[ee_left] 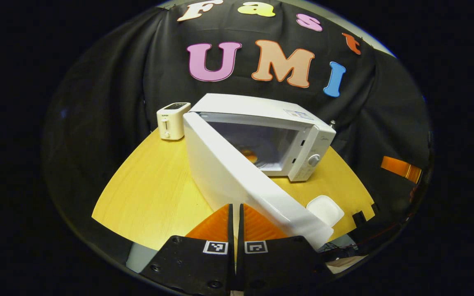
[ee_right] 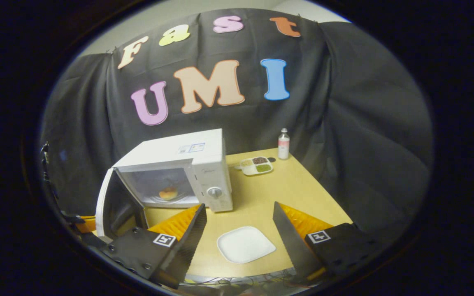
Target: Open the microwave oven with the left hand, put the food in, and close the microwave oven.
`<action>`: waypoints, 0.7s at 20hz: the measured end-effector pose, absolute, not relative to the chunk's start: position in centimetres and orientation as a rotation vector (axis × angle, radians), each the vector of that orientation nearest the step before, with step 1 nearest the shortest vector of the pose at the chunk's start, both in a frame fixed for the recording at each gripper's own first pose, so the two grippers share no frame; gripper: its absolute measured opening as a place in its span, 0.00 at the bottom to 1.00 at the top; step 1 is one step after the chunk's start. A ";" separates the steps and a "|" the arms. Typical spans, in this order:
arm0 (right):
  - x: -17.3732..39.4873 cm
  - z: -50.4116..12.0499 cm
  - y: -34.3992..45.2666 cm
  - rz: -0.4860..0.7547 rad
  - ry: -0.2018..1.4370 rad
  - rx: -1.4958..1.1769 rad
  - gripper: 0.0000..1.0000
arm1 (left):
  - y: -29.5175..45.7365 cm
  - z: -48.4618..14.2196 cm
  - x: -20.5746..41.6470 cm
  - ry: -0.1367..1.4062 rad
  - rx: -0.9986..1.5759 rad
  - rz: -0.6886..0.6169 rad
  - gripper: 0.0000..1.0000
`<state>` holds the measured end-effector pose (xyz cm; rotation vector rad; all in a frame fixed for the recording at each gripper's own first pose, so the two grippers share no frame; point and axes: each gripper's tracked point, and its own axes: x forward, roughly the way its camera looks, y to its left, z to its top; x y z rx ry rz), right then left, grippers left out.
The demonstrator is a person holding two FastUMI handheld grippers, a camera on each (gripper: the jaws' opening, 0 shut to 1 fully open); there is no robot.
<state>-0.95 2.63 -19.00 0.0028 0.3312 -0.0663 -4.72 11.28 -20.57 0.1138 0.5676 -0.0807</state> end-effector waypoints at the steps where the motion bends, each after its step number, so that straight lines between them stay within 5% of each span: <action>1: -1.2 -18.7 1.6 -0.086 0.322 0.006 0.91 | 10.5 -20.8 -4.2 0.569 0.115 -0.091 0.01; 13: -4.3 -18.0 -7.0 -0.265 0.278 0.027 0.91 | 1.5 -22.1 1.8 0.542 0.064 -0.188 0.01; 14: -4.4 -18.4 -7.5 -0.274 0.282 0.032 1.00 | 1.0 -22.3 2.4 0.538 0.065 -0.191 0.01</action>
